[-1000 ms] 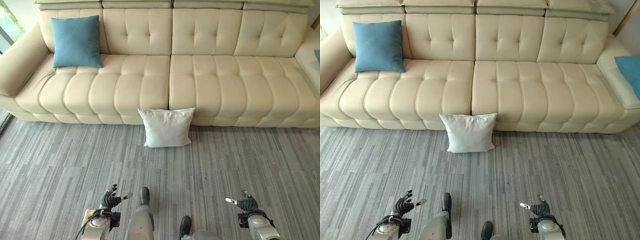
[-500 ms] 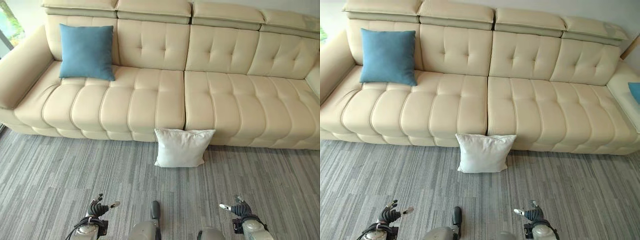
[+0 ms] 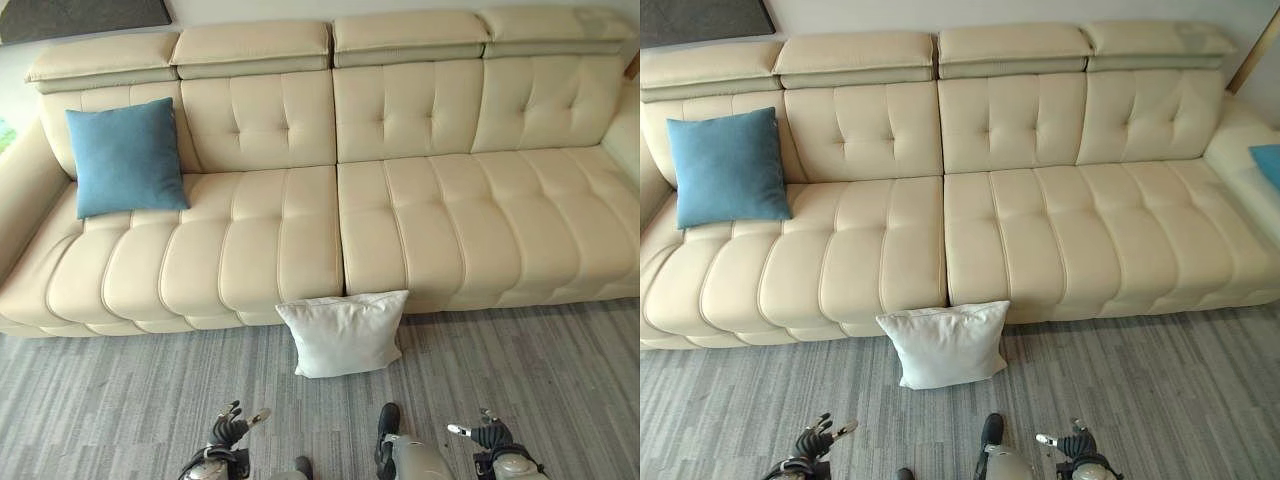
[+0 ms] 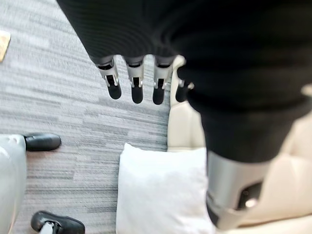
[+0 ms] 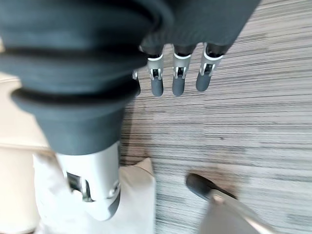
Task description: Pick up all the scattered cushions and arrange them neatly on the sofa.
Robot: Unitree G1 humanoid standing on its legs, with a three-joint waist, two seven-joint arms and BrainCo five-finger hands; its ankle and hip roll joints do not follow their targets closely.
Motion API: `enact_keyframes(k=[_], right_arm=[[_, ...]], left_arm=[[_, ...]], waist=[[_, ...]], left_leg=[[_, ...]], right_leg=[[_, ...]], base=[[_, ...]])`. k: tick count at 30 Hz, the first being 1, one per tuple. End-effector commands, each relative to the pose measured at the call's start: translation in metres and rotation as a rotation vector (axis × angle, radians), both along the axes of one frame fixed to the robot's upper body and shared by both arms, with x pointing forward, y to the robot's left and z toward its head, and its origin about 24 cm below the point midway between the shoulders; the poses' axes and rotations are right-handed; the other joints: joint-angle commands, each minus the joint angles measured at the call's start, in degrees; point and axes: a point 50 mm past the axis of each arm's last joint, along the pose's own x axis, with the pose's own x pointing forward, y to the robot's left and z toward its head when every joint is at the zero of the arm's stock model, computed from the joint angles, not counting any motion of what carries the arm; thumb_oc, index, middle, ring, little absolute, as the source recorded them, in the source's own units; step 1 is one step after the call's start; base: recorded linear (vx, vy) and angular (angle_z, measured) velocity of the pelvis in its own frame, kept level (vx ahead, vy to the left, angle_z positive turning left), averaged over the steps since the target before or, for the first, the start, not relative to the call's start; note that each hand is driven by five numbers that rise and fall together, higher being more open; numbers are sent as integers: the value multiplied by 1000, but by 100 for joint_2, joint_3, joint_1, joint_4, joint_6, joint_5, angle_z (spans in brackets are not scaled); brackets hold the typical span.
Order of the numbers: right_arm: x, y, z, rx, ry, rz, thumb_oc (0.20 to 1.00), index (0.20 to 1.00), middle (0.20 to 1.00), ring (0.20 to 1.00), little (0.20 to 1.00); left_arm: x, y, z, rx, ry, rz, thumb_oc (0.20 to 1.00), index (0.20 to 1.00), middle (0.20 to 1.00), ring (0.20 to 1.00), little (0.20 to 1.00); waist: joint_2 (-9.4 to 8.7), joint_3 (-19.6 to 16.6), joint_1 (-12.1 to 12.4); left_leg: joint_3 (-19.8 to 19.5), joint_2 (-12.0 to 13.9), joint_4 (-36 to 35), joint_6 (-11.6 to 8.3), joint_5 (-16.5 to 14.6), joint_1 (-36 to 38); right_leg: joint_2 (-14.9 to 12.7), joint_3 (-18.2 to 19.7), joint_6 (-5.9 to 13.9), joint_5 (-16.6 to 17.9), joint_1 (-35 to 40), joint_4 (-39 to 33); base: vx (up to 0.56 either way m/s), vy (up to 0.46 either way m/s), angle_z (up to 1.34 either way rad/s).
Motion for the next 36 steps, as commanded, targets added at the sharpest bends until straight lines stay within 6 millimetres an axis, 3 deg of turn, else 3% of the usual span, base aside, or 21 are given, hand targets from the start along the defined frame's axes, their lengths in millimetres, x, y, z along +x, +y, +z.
enact_keyframes(k=[1, 2, 3, 5, 6, 12, 17, 19, 22, 23, 24, 26, 27, 28, 31, 33, 36], right_arm=[[11, -16, 13, -44, -55, -5, 1000, 1000, 1000, 1000, 1000], [11, -16, 13, -44, -55, -5, 1000, 1000, 1000, 1000, 1000], [12, -19, 15, -51, -64, -5, 1000, 1000, 1000, 1000, 1000], [12, -20, 15, -53, -68, -4, 1000, 1000, 1000, 1000, 1000], [11, -21, 15, -61, -61, -13, 1000, 1000, 1000, 1000, 1000], [4, -17, 10, -48, -36, 7, 1000, 1000, 1000, 1000, 1000], [2, -10, 4, -60, 18, 72, 1000, 1000, 1000, 1000, 1000], [11, -4, 2, -62, 24, 85, 1000, 1000, 1000, 1000, 1000], [38, -2, 13, -69, -51, 40, 1000, 1000, 1000, 1000, 1000], [68, -5, 31, -91, -156, -4, 1000, 1000, 1000, 1000, 1000], [81, -7, 40, -106, -197, -20, 1000, 1000, 1000, 1000, 1000], [116, -11, 69, -133, -315, -53, 1000, 1000, 1000, 1000, 1000], [149, -18, 103, -167, -426, -81, 1000, 1000, 1000, 1000, 1000], [149, -18, 104, -167, -427, -81, 1000, 1000, 1000, 1000, 1000], [195, -17, 168, -179, -644, -96, 1000, 1000, 1000, 1000, 1000], [228, -4, 235, -178, -874, -77, 1000, 1000, 1000, 1000, 1000], [245, 20, 285, -136, -1051, -40, 1000, 1000, 1000, 1000, 1000]], left_arm=[[34, 3, 21, -7, -152, 14, 1000, 1000, 1000, 1000, 1000], [34, 3, 21, -7, -151, 14, 1000, 1000, 1000, 1000, 1000], [29, 4, 19, -7, -134, 11, 1000, 1000, 1000, 1000, 1000], [28, 5, 19, -3, -129, 9, 1000, 1000, 1000, 1000, 1000], [24, 8, 16, 11, -107, 8, 1000, 1000, 1000, 1000, 1000], [16, 13, 11, 41, -62, -32, 1000, 1000, 1000, 1000, 1000], [-4, 22, -6, 96, 83, -59, 1000, 1000, 1000, 1000, 1000], [-5, 27, -12, 153, 153, -68, 1000, 1000, 1000, 1000, 1000], [28, 35, 1, 252, 88, -100, 1000, 1000, 1000, 1000, 1000], [57, 44, 19, 338, 9, -98, 1000, 1000, 1000, 1000, 1000], [70, 48, 27, 379, -28, -108, 1000, 1000, 1000, 1000, 1000], [101, 57, 50, 464, -103, -116, 1000, 1000, 1000, 1000, 1000], [129, 68, 76, 532, -173, -92, 1000, 1000, 1000, 1000, 1000], [130, 68, 76, 532, -174, -92, 1000, 1000, 1000, 1000, 1000], [170, 82, 125, 603, -319, -44, 1000, 1000, 1000, 1000, 1000], [209, 77, 180, 632, -510, -11, 1000, 1000, 1000, 1000, 1000], [240, 59, 231, 616, -684, -7, 1000, 1000, 1000, 1000, 1000]], waist=[[-50, 302, -6], [-48, 302, -6], [-62, 299, 60], [-47, 313, 99], [3, 309, 138], [10, 194, 129], [-66, 221, 182], [-114, 359, 204], [-153, 711, 218], [-162, 944, 234], [-143, 1024, 243], [-132, 1164, 261], [-137, 1337, 284], [-137, 1330, 282], [-168, 1620, 274], [-207, 1773, 234], [-254, 1857, 190]], left_leg=[[-173, -151, 334, -104, 158, -262], [-173, -150, 340, -104, 154, -264], [-179, -179, -116, -26, 24, -461], [-234, -176, -392, -36, 162, -555], [-103, -31, -974, -76, 439, -583], [-84, -95, -1295, -42, 515, -392], [-14, -153, -1585, 26, 436, -114], [-20, -175, -1523, 60, 380, -231], [-86, -163, -1093, 67, 325, -921], [-157, -179, -674, 56, 298, -1621], [-214, -183, -515, 12, 153, -1860], [-246, -229, -215, -9, 160, -2493], [-260, -206, -6, -42, 183, -3070], [-262, -206, 8, -41, 180, -3096], [-304, -146, 413, -76, 183, -4074], [-389, -123, 702, -99, 166, -4991], [-492, -100, 851, -118, 203, -5716]], right_leg=[[-225, 224, 587, -623, 347, -195], [-224, 224, 587, -625, 346, -193], [-201, 285, 602, -737, 488, -254], [-174, 300, 602, -775, 556, -261], [-99, 300, 592, -833, 623, -234], [-48, 395, 606, -826, 751, -311], [-81, 455, 713, -736, 753, -452], [-123, 487, 751, -695, 584, -412], [-215, 530, 733, -648, -71, -105], [-293, 552, 698, -597, -725, 221], [-284, 565, 724, -714, -959, 392], [-356, 519, 720, -699, -1537, 647], [-429, 471, 734, -679, -2079, 823], [-431, 471, 734, -682, -2103, 833], [-524, 463, 759, -669, -3048, 1207], [-595, 454, 801, -655, -3937, 1497], [-660, 446, 844, -630, -4598, 1654]], base=[[97, -40, -3], [177, 2, -6], [190, 25, -9], [179, 39, -11], [109, 41, -23], [120, 68, -13], [45, 62, 1], [-67, 63, 4], [-276, 38, -5], [-265, 22, 12], [-254, 25, 15], [-157, 34, 25], [-165, 30, 18], [-181, 23, 9], [-160, 28, 6], [-134, 32, 4], [-40, 9, 7]])
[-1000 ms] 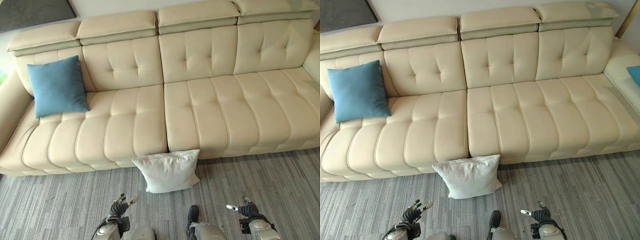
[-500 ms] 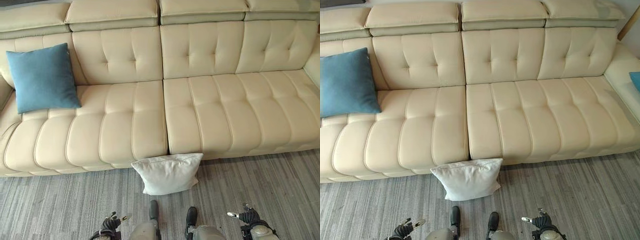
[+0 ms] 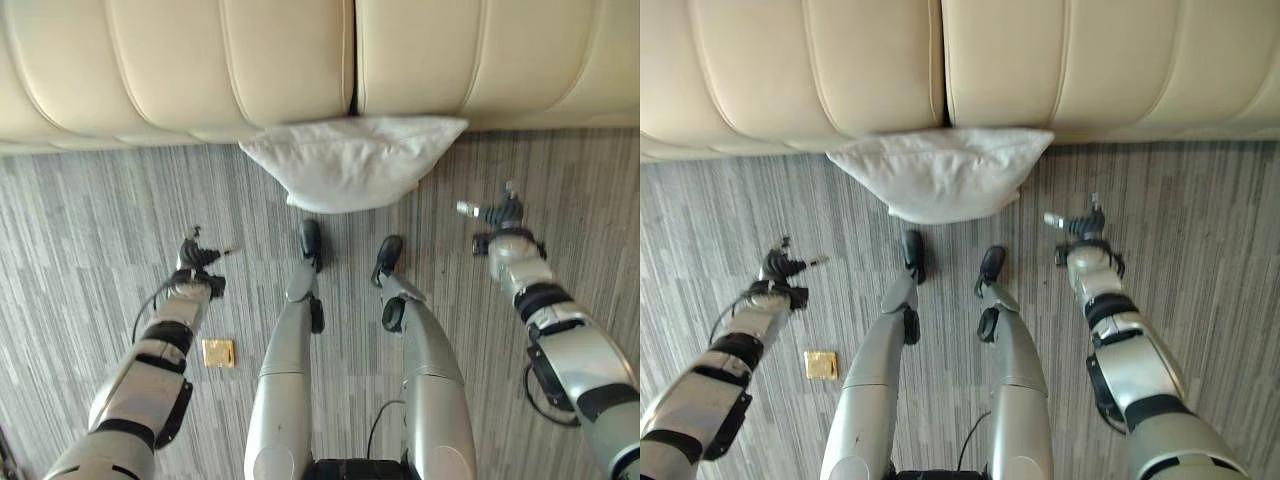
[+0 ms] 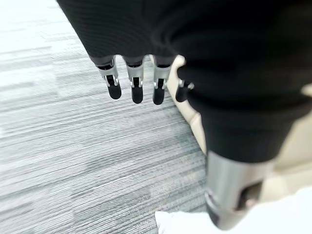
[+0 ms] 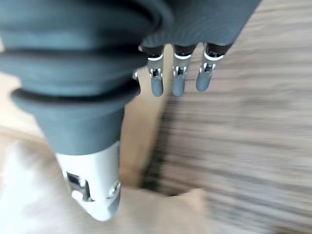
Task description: Pick up all the scattered cushions and arrange them neatly on the sofa.
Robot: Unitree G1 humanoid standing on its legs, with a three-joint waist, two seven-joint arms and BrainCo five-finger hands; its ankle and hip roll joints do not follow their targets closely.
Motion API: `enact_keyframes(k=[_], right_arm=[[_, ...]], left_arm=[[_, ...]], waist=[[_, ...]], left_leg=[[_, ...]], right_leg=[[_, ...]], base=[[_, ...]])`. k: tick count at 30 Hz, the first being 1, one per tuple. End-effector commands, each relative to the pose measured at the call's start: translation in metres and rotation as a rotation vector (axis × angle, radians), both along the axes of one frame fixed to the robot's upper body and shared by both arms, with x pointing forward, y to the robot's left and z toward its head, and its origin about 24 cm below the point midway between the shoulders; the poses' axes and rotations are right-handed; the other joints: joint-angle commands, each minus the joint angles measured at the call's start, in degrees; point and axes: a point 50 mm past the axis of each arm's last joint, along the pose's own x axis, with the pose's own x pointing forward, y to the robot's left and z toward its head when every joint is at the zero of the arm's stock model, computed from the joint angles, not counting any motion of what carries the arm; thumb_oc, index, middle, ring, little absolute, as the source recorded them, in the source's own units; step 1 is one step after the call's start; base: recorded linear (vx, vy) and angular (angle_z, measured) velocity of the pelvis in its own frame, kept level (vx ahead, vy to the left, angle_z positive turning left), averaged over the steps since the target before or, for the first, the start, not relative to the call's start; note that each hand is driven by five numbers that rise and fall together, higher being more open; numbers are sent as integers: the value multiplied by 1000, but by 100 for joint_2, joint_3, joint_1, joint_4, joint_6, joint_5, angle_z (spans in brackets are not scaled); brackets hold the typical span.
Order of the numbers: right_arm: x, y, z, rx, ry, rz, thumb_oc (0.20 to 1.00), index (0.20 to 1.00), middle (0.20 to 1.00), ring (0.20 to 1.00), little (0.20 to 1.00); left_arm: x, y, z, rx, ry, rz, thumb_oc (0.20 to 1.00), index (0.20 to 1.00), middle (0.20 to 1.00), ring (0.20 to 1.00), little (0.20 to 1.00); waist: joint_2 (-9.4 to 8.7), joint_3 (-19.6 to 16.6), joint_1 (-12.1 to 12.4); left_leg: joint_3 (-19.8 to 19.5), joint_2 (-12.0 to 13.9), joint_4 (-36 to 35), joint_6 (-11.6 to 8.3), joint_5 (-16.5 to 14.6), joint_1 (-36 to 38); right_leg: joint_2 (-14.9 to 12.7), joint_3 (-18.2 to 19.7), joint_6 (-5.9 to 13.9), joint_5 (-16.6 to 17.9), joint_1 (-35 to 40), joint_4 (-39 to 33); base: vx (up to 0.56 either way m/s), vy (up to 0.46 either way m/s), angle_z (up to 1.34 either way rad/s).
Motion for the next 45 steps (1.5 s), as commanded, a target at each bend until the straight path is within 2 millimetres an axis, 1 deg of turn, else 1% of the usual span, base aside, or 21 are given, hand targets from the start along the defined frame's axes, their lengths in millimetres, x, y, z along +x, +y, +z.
enact_keyframes(k=[1, 3, 5, 7, 10, 11, 12, 13, 14, 15, 18, 22, 26, 28, 29, 31, 35, 40, 42, 43, 45], right_arm=[[-8, 4, -24, 18, -11, 2, 1000, 1000, 1000, 1000, 1000], [-5, 15, -10, 35, -60, 42, 1000, 1000, 1000, 1000, 1000], [-2, 48, 26, 72, -201, 144, 1000, 1000, 1000, 1000, 1000], [-3, 70, 42, 71, -268, 210, 1000, 1000, 1000, 1000, 1000], [-4, 85, 48, 87, -303, 262, 1000, 1000, 1000, 1000, 1000], [-7, 100, 55, 146, -349, 329, 827, 827, 827, 827, 827], [-9, 104, 58, 164, -370, 346, 514, 514, 514, 514, 514], [-11, 112, 63, 192, -398, 373, 200, 200, 200, 200, 200], [-12, 118, 66, 222, -416, 399, 200, 200, 200, 200, 200], [-13, 121, 67, 243, -431, 413, 200, 200, 200, 200, 200], [-18, 134, 66, 307, -455, 479, 200, 200, 200, 200, 200], [-35, 149, 37, 462, -462, 591, 200, 200, 200, 200, 200], [-53, 148, 1, 556, -418, 651, 200, 200, 200, 200, 200], [-68, 141, -32, 549, -337, 670, 200, 200, 200, 200, 200], [-86, 129, -69, 510, -235, 668, 200, 200, 200, 200, 200], [-94, 122, -82, 495, -205, 648, 200, 200, 200, 200, 200], [-129, 86, -132, 489, -52, 554, 200, 200, 200, 200, 200], [-139, 82, -139, 477, -18, 555, 200, 200, 200, 200, 200], [-139, 86, -140, 470, -1, 570, 200, 200, 200, 200, 200], [-140, 85, -140, 442, 12, 577, 200, 200, 200, 200, 200], [-139, 85, -141, 407, 27, 575, 200, 200, 200, 200, 200]], left_arm=[[1, -5, 5, -35, -66, 9, 1000, 1000, 1000, 1000, 1000], [10, -14, 28, -25, -139, -23, 1000, 1000, 1000, 1000, 1000], [27, -60, 94, 0, -356, -156, 1000, 1000, 1000, 1000, 1000], [28, -94, 125, 41, -467, -262, 1000, 1000, 1000, 1000, 1000], [26, -121, 141, 69, -533, -348, 1000, 1000, 1000, 1000, 1000], [20, -146, 153, 49, -605, -425, 1000, 1000, 1000, 1000, 1000], [18, -153, 155, 41, -624, -442, 1000, 1000, 1000, 1000, 1000], [15, -164, 157, 25, -645, -476, 696, 696, 696, 696, 696], [14, -172, 157, -1, -655, -499, 533, 533, 533, 533, 533], [12, -178, 157, -16, -665, -514, 200, 200, 200, 200, 200], [6, -196, 156, -83, -688, -583, 200, 200, 200, 200, 200], [-13, -217, 125, -368, -665, -688, 200, 200, 200, 200, 200], [-26, -212, 101, -510, -635, -711, 200, 200, 200, 200, 200], [-37, -202, 78, -555, -598, -715, 200, 200, 200, 200, 200], [-50, -187, 38, -601, -505, -677, 200, 200, 200, 200, 200], [-56, -180, 28, -629, -488, -654, 200, 200, 200, 200, 200], [-90, -144, -34, -686, -340, -511, 200, 200, 200, 200, 200], [-108, -126, -60, -699, -259, -419, 200, 200, 200, 200, 200], [-113, -122, -69, -720, -229, -385, 200, 200, 200, 200, 200], [-118, -120, -77, -734, -203, -358, 200, 200, 200, 200, 200], [-119, -120, -80, -741, -192, -340, 200, 200, 200, 200, 200]], waist=[[-169, -482, -96], [-182, -470, -100], [-182, -441, -90], [-172, -472, -88], [-157, -567, -91], [-147, -649, -97], [-135, -698, -93], [-129, -779, -98], [-118, -817, -92], [-112, -874, -94], [-94, -1007, -98], [-112, -1293, -166], [-122, -1312, -229], [-119, -1364, -224], [-123, -1465, -201], [-135, -1486, -215], [-79, -2010, -191], [-41, -2416, -187], [-82, -2444, -155], [-125, -2300, -78], [-183, -2243, -9]], left_leg=[[-341, 158, 827, -278, -1105, 0], [-362, 139, 887, -283, -1108, -223], [-442, 58, 1046, -304, -1117, -720], [-486, 8, 1161, -313, -1138, -1009], [-510, -44, 1297, -300, -1168, -1279], [-528, -63, 1394, -283, -1191, -1482], [-539, -72, 1417, -283, -1191, -1555], [-533, -88, 1507, -275, -1212, -1689], [-539, -85, 1540, -267, -1214, -1745], [-554, -88, 1560, -268, -1216, -1812], [-514, -76, 1499, -273, -1191, -1838], [-450, -61, 1046, -290, -1121, -1316], [-429, -37, 554, -356, -1036, -327], [-428, -82, 209, -390, -985, 549], [-428, -120, -229, -422, -916, 1620], [-408, -149, -465, -414, -704, 2025], [-390, 6, -1276, -435, -566, 3976], [-291, 182, -1407, -463, -677, 4947], [-272, 209, -979, -437, -854, 4999], [-327, 166, 7, -492, -753, 4822], [-431, 68, 673, -523, -529, 4612]], right_leg=[[-299, 314, 953, -194, 283, -611], [-305, 288, 966, -204, 65, -539], [-318, 222, 1002, -231, -413, -323], [-326, 242, 1009, -275, -699, -211], [-327, 244, 1006, -317, -983, -61], [-349, 253, 1005, -341, -1204, 64], [-350, 269, 1004, -353, -1294, 101], [-353, 294, 994, -368, -1428, 164], [-360, 300, 991, -370, -1490, 197], [-359, 318, 988, -376, -1564, 213], [-343, 321, 976, -361, -1608, 166], [-233, 332, 956, -293, -1136, -246], [-151, 352, 945, -197, -239, -680], [-95, 356, 934, -167, 558, -1030], [-18, 307, 932, -137, 1601, -1447], [-11, 255, 901, 32, 2037, -1706], [115, 194, 947, -12, 4051, -2372], [288, 263, 899, -245, 5026, -2566], [316, 321, 827, -385, 5325, -2605], [331, 360, 704, -492, 5623, -2592], [303, 362, 637, -554, 5818, -2631]], base=[[-7, 8, 7], [12, -6, 9], [30, -50, 8], [27, -21, 18], [19, 8, 14], [26, 21, 8], [29, 38, 3], [18, 43, 2], [0, 0, 0], [0, 0, 0], [0, 0, 0], [-11, -26, -9], [-46, -30, -9], [21, -68, -15], [65, -68, -16], [71, -77, -24], [305, -114, 2], [175, -109, 1], [120, -143, -7], [75, -117, -8], [86, -99, 0]])
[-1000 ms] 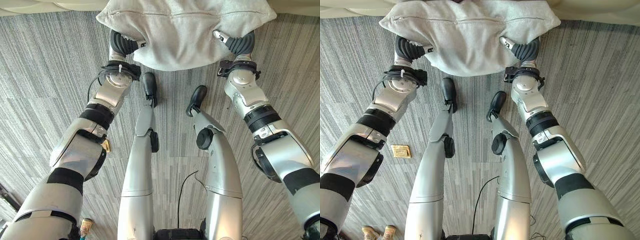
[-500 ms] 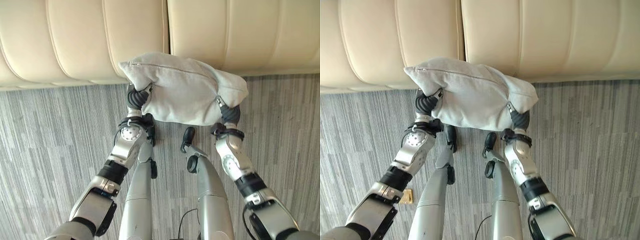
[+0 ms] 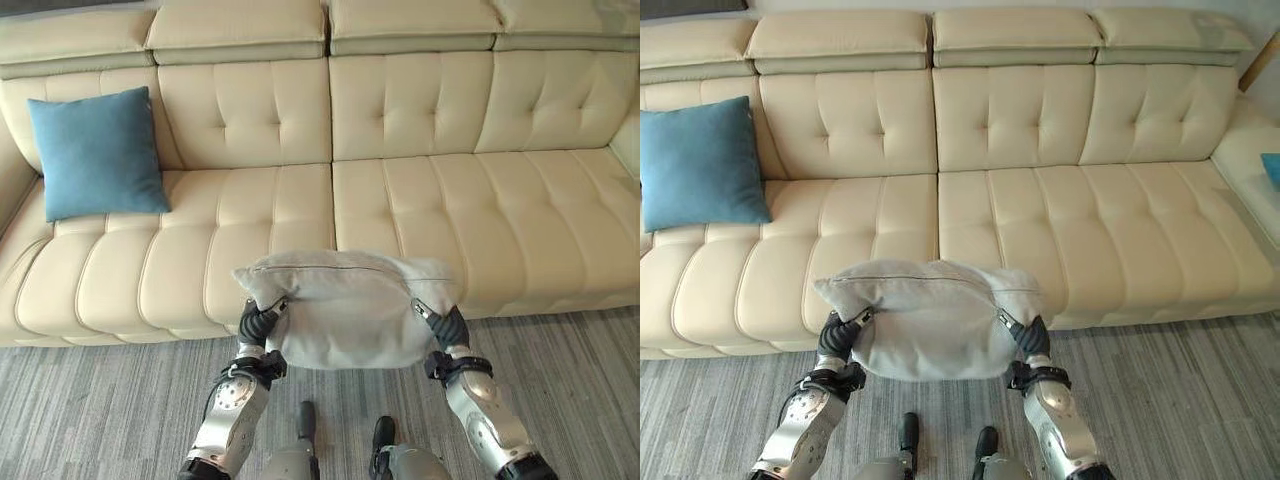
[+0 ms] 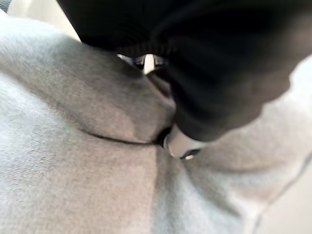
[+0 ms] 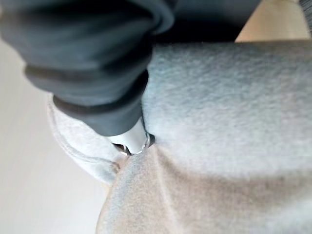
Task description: Pick up all the scattered cushions and arrange them neatly on the sofa.
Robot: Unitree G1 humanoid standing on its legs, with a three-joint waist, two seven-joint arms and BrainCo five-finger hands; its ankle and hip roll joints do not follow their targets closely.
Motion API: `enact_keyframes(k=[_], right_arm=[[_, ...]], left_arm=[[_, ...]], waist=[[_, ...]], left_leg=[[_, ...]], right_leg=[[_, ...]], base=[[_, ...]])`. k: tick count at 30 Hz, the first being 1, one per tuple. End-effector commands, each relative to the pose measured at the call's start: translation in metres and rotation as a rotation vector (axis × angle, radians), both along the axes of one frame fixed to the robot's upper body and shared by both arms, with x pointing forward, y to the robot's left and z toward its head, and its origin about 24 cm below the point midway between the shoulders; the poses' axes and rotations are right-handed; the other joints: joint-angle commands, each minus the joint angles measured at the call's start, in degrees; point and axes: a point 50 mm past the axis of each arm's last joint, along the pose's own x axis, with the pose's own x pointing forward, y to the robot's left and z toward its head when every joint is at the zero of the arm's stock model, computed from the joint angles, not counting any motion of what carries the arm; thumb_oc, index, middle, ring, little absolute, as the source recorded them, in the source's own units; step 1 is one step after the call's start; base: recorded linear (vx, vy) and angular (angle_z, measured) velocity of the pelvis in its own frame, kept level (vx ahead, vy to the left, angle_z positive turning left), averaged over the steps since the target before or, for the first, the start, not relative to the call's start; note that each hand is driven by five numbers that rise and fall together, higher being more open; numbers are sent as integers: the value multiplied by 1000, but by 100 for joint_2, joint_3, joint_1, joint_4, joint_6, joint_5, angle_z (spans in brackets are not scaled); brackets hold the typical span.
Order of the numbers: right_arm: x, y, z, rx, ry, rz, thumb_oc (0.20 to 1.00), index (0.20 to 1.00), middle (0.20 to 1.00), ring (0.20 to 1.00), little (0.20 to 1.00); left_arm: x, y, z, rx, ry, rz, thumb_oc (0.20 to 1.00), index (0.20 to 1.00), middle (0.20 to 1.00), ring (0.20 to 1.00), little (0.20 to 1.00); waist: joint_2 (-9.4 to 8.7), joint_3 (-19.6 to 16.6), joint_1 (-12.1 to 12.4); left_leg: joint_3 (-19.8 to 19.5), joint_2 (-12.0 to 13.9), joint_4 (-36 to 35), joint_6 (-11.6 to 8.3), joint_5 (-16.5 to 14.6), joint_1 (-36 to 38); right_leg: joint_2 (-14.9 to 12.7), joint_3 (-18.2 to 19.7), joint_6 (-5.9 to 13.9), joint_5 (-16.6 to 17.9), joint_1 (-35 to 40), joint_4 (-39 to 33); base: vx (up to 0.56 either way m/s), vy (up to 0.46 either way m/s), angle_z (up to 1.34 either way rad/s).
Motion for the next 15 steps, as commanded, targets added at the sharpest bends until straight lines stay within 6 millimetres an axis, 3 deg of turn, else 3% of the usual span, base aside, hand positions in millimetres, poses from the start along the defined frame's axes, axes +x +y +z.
enact_keyframes(k=[1, 3, 4, 5, 6, 7, 10, 11, 13, 15], right_arm=[[24, 14, 56, -12, -269, 94, 200, 200, 200, 200, 200], [24, 14, 55, -41, -262, 100, 200, 200, 200, 200, 200], [24, 14, 55, -41, -262, 100, 200, 200, 200, 200, 200], [23, 13, 54, -61, -259, 99, 200, 200, 200, 200, 200], [23, 13, 54, -61, -258, 99, 200, 200, 200, 200, 200], [24, 12, 55, -72, -257, 92, 200, 200, 200, 200, 200], [27, 9, 57, -89, -263, 58, 200, 200, 200, 200, 200], [28, 8, 57, -96, -261, 49, 200, 200, 200, 200, 200], [25, 10, 58, -88, -267, 55, 200, 200, 200, 200, 200], [22, 10, 53, -90, -252, 67, 200, 200, 200, 200, 200]], left_arm=[[28, -13, 37, -71, -180, -28, 200, 200, 200, 200, 200], [24, -11, 30, -64, -145, -16, 200, 200, 200, 200, 200], [24, -11, 30, -64, -145, -16, 200, 200, 200, 200, 200], [21, -9, 26, -42, -125, -19, 200, 200, 200, 200, 200], [21, -9, 26, -42, -124, -19, 200, 200, 200, 200, 200], [21, -9, 25, -31, -117, -19, 200, 200, 200, 200, 200], [23, -6, 28, 7, -124, -13, 200, 200, 200, 200, 200], [21, 0, 26, 22, -118, -4, 200, 200, 200, 200, 200], [18, 6, 26, 39, -111, -7, 200, 200, 200, 200, 200], [15, 11, 23, 54, -97, -18, 200, 200, 200, 200, 200]], waist=[[-198, 380, 49], [-253, 322, 186], [-258, 307, 180], [-216, 196, 260], [-232, 194, 264], [-186, 182, 336], [-165, 159, 517], [-142, 71, 577], [-198, -38, 603], [-339, -120, 623]], left_leg=[[-239, 105, 1726, -502, -344, -125], [-312, -137, 1606, -373, -590, -577], [-313, -146, 1586, -370, -568, -588], [-264, -89, 897, -302, -489, -745], [-252, -101, 845, -303, -469, -709], [-254, -51, 375, -330, -192, -799], [-217, 21, -643, -425, 196, -1075], [-48, 136, -870, -387, 265, -1048], [-102, 124, -612, -339, 486, -1033], [-63, 29, -359, -213, 385, -991]], right_leg=[[-113, 277, 188, -208, 771, -725], [-125, 347, 205, -360, 987, -836], [-132, 342, 207, -351, 970, -840], [-41, 363, 244, -440, 1101, -927], [-55, 369, 245, -446, 1111, -931], [21, 394, 236, -513, 1221, -964], [157, 476, 242, -722, 1448, -979], [226, 594, 280, -853, 1610, -943], [147, 651, 342, -918, 1819, -917], [-34, 709, 442, -957, 1770, -566]], base=[[126, -53, 6], [189, -30, 8], [310, 36, 11], [219, 38, 10], [352, 73, 7], [292, 80, 4], [377, 105, 2], [497, 185, -8], [469, 219, -42], [310, 171, -64]])
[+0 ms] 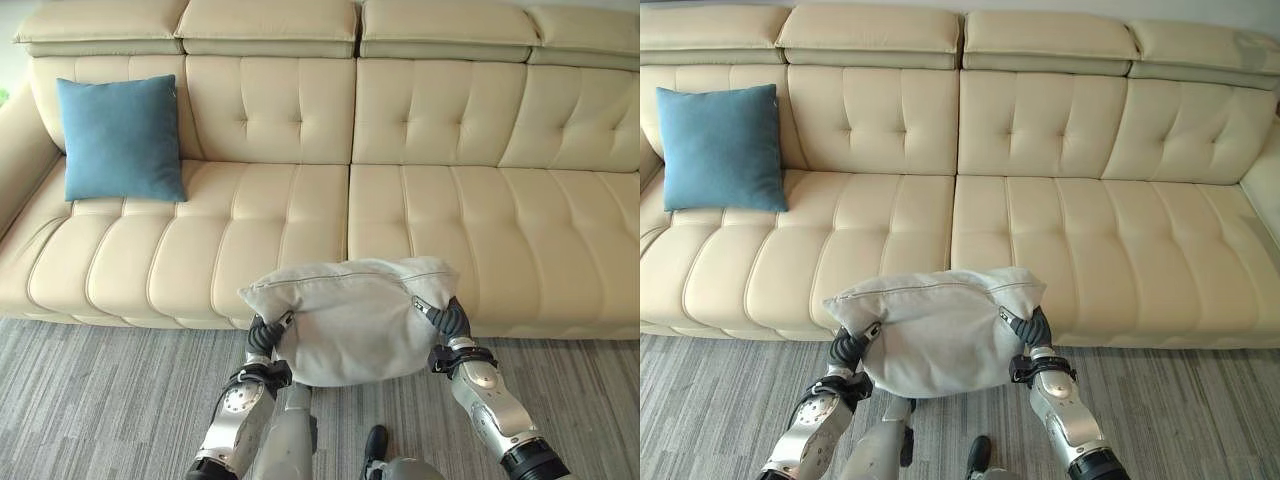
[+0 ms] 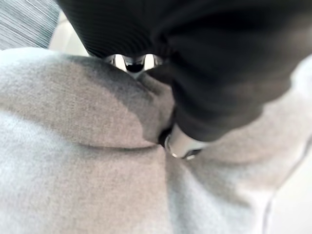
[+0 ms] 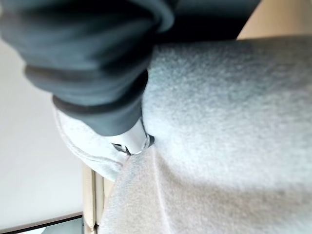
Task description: Pick up all the scattered cushions and arrange them neatly on the sofa.
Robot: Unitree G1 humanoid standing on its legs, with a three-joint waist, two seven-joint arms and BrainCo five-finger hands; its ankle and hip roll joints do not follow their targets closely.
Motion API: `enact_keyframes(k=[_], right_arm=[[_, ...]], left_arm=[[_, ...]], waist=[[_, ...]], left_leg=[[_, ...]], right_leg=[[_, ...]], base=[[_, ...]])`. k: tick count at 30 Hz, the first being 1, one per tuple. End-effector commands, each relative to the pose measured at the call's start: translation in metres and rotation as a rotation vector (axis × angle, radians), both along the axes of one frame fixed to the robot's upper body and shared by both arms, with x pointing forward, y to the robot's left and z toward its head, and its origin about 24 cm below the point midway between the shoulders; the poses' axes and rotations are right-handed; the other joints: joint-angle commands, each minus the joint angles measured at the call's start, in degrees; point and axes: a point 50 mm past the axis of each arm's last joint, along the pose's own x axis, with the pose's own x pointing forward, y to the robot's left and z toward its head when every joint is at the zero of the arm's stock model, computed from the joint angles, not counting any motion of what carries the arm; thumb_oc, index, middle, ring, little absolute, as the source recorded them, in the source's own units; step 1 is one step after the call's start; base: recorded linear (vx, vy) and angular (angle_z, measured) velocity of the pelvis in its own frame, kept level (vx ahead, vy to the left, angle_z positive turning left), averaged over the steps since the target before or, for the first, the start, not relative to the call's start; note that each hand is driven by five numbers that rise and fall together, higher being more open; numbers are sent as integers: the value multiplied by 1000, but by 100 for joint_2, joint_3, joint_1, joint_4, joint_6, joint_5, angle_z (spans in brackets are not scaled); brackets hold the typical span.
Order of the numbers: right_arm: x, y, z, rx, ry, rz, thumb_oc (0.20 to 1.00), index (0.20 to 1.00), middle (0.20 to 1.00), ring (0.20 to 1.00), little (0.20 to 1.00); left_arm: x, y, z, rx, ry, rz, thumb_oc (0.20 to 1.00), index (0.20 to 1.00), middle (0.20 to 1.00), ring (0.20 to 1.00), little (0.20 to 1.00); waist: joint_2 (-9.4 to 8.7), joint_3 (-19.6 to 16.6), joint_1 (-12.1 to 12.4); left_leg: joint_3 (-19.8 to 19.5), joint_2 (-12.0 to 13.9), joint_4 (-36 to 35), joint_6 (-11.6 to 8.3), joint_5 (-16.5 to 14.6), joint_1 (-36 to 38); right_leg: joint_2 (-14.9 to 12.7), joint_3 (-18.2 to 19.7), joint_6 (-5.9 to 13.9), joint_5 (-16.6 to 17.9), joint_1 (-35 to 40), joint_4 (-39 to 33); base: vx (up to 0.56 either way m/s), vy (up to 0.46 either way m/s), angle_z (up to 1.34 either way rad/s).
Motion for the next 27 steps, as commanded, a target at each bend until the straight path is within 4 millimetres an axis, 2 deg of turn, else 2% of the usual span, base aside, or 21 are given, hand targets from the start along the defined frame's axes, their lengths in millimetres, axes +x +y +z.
enact_keyframes(k=[1, 2, 3, 4, 5, 7, 8, 10, 11, 12, 13, 14, 15, 16, 19, 23, 27], right_arm=[[16, 16, 58, 80, -299, 58, 200, 200, 200, 200, 200], [14, 16, 54, 75, -281, 61, 200, 200, 200, 200, 200], [14, 16, 54, 75, -281, 61, 200, 200, 200, 200, 200], [13, 16, 52, 76, -277, 66, 200, 200, 200, 200, 200], [12, 16, 52, 69, -277, 67, 200, 200, 200, 200, 200], [10, 17, 51, 79, -275, 54, 200, 200, 200, 200, 200], [10, 16, 51, 86, -279, 48, 200, 200, 200, 200, 200], [11, 15, 54, 87, -292, 45, 200, 200, 200, 200, 200], [13, 15, 58, 77, -311, 46, 200, 200, 200, 200, 200], [13, 14, 61, 68, -326, 47, 200, 200, 200, 200, 200], [14, 13, 66, 60, -345, 50, 200, 200, 200, 200, 200], [14, 10, 67, 27, -359, 33, 200, 200, 200, 200, 200], [14, 12, 71, 26, -374, 44, 200, 200, 200, 200, 200], [14, 14, 72, 34, -375, 53, 200, 200, 200, 200, 200], [16, 20, 72, 27, -376, 75, 200, 200, 200, 200, 200], [19, 23, 69, -17, -356, 94, 200, 200, 200, 200, 200], [33, 28, 79, -53, -388, 91, 200, 200, 200, 200, 200]], left_arm=[[23, 13, 51, 28, -263, -16, 200, 200, 200, 200, 200], [20, 20, 50, 49, -251, -19, 200, 200, 200, 200, 200], [20, 20, 50, 49, -251, -19, 200, 200, 200, 200, 200], [19, 24, 50, 59, -251, -17, 200, 200, 200, 200, 200], [17, 28, 51, 97, -251, -24, 200, 200, 200, 200, 200], [17, 29, 53, 135, -256, -35, 200, 200, 200, 200, 200], [18, 29, 54, 144, -267, -35, 200, 200, 200, 200, 200], [20, 28, 58, 160, -287, -42, 200, 200, 200, 200, 200], [21, 26, 60, 169, -302, -55, 200, 200, 200, 200, 200], [21, 25, 62, 175, -310, -61, 200, 200, 200, 200, 200], [22, 24, 64, 174, -320, -63, 200, 200, 200, 200, 200], [23, 24, 62, 205, -313, -58, 200, 200, 200, 200, 200], [26, 22, 67, 182, -339, -53, 200, 200, 200, 200, 200], [27, 19, 67, 181, -342, -65, 200, 200, 200, 200, 200], [31, 13, 67, 174, -350, -63, 200, 200, 200, 200, 200], [34, 7, 68, 184, -351, -74, 200, 200, 200, 200, 200], [45, 3, 78, 228, -387, -67, 200, 200, 200, 200, 200]], waist=[[-388, -475, 51], [-486, -485, 73], [-484, -488, 75], [-514, -462, 52], [-485, -395, -40], [-368, -344, -137], [-336, -295, -199], [-274, -247, -292], [-211, -228, -333], [-225, -206, -383], [-230, -189, -423], [-236, -162, -483], [-296, -200, -480], [-335, -209, -490], [-359, -435, -464], [-329, -585, -473], [-340, -653, -458]], left_leg=[[64, -267, 134, 145, 453, -145], [133, -368, 176, 321, 249, 71], [134, -365, 176, 321, 249, 66], [188, -428, 173, 419, 138, 199], [235, -514, 100, 606, -20, 483], [230, -495, -18, 701, -149, 777], [208, -520, -102, 709, -201, 964], [174, -527, -174, 676, -256, 1168], [138, -487, -193, 631, -287, 1231], [107, -519, -209, 606, -321, 1302], [76, -531, -219, 572, -349, 1361], [66, -537, -318, 571, -400, 1495], [59, -579, -316, 548, -414, 1502], [39, -607, -305, 542, -431, 1534], [75, -575, -466, 495, -431, 1649], [-24, -532, -531, 440, -475, 1780], [-88, -502, -531, 378, -555, 1919]], right_leg=[[-336, 364, 472, -760, 683, 224], [-483, 431, 582, -630, 449, 951], [-480, 433, 581, -628, 444, 951], [-574, 436, 676, -368, 220, 1470], [-720, 452, 819, 252, -277, 2583], [-751, 440, 789, 493, -693, 3207], [-776, 434, 714, 317, -903, 3287], [-745, 349, 644, 94, -1140, 2825], [-688, 315, 612, -27, -1210, 2396], [-659, 363, 609, -47, -1263, 1916], [-609, 452, 649, 102, -1284, 1265], [-520, 655, 702, 184, -1389, 1029], [-556, 708, 777, 274, -1291, 673], [-580, 732, 763, 357, -1154, 385], [-578, 634, 753, 461, -865, 119], [-543, 529, 704, 426, -603, -11], [-513, 467, 664, 357, -393, -129]], base=[[340, 217, -48], [208, 143, -38], [288, 223, -22], [192, 221, 1], [248, 284, -4], [206, 205, 7], [191, 103, 23], [192, 25, 31], [196, -46, 23], [181, -83, 16], [183, -95, 10], [168, -109, 19], [162, -97, 15], [152, -99, 19], [188, -79, 13], [165, -65, 3], [143, -41, 2]])
